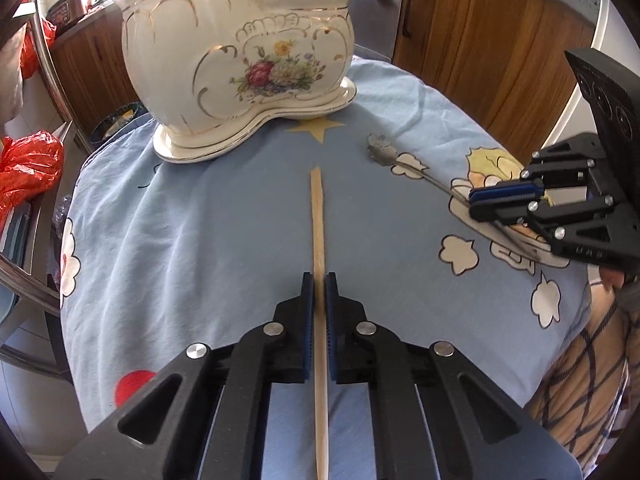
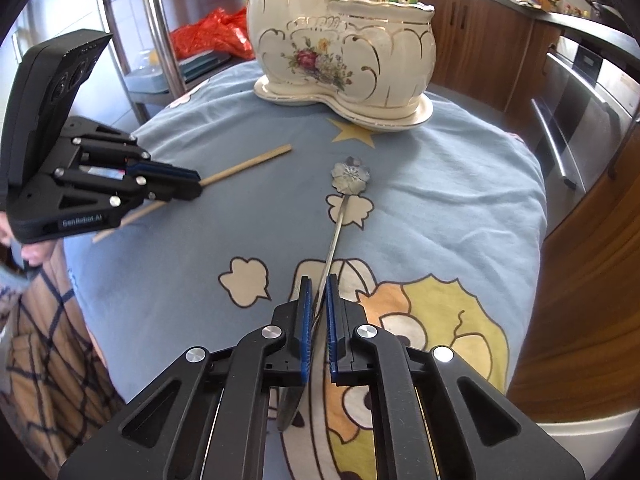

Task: Organize utensils
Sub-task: 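Lower the left tool onto the wooden chopstick while the right tool lowers onto the silver spoon, then grasp and lift the chopstick with the left tool while the right tool lifts the silver spoon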

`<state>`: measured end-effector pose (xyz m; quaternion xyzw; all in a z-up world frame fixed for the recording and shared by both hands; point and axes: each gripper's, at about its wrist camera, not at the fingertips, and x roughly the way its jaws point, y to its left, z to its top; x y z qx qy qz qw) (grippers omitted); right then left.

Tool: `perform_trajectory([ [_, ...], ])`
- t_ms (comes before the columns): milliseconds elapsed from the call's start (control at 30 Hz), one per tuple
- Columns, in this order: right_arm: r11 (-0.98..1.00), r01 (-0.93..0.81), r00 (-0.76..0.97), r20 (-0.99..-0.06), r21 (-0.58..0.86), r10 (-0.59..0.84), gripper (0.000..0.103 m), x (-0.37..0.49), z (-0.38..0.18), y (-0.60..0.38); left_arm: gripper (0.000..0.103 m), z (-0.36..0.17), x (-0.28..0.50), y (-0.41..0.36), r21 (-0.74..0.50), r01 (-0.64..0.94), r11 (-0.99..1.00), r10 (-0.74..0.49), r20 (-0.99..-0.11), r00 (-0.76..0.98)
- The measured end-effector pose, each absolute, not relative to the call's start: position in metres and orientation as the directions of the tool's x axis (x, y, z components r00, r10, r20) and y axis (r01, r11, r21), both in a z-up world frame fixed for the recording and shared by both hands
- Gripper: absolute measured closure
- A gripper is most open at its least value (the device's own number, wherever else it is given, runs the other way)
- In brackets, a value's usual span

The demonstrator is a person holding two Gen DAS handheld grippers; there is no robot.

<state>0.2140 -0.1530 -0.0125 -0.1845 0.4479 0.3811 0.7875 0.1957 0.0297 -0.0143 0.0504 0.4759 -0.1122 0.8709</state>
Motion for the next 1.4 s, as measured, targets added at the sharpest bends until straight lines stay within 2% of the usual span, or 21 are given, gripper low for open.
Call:
perform_trajectory([
  [533, 0.601, -0.798, 0.163, -0.943, 0.046, 0.289, 0.093, 0.234, -0.008, -0.138, 0.097, -0.011, 0.212, 0.046, -0.123, 0.246, 0.961, -0.214, -0.897, 0.388],
  [567, 0.598, -0.8, 0.153, -0.95, 0.043, 0.272, 0.092, 0.236, -0.008, -0.135, 0.096, -0.01, 0.215, 0.046, -0.117, 0.259, 0.959, -0.21, -0.906, 0.368],
  [633, 0.598, -0.801, 0.153, -0.961, 0.015, 0.229, 0.082, 0.24, -0.007, -0.13, 0.096, -0.009, 0.221, 0.042, -0.1, 0.282, 0.954, -0.196, -0.922, 0.334],
  [700, 0.594, -0.805, 0.153, -0.969, -0.01, 0.192, 0.081, 0.245, -0.004, -0.123, 0.093, -0.008, 0.227, 0.039, -0.073, 0.304, 0.95, -0.168, -0.94, 0.299],
  [767, 0.598, -0.802, 0.143, -0.972, -0.004, 0.185, 0.081, 0.252, -0.001, -0.116, 0.083, -0.008, 0.231, 0.037, -0.037, 0.315, 0.948, -0.132, -0.95, 0.284],
  [867, 0.603, -0.797, 0.114, -0.977, 0.018, 0.18, 0.081, 0.261, -0.005, -0.107, 0.082, -0.008, 0.235, 0.031, -0.017, 0.339, 0.941, -0.112, -0.959, 0.261],
  [1100, 0.581, -0.813, 0.086, -0.981, 0.032, 0.174, 0.088, 0.263, -0.008, -0.103, 0.083, -0.009, 0.239, 0.02, 0.026, 0.388, 0.921, -0.077, -0.966, 0.246],
  [1167, 0.576, -0.817, 0.091, -0.979, 0.031, 0.181, 0.094, 0.261, -0.007, -0.104, 0.095, -0.009, 0.24, 0.017, 0.031, 0.391, 0.92, -0.075, -0.964, 0.253],
  [1200, 0.577, -0.816, 0.095, -0.978, 0.032, 0.188, 0.097, 0.259, -0.007, -0.101, 0.097, -0.009, 0.239, 0.017, 0.034, 0.384, 0.923, -0.075, -0.962, 0.263],
  [1400, 0.614, -0.788, 0.171, -0.942, 0.047, 0.291, 0.099, 0.249, 0.003, -0.12, 0.098, -0.001, 0.228, 0.025, -0.002, 0.34, 0.94, -0.128, -0.928, 0.349],
])
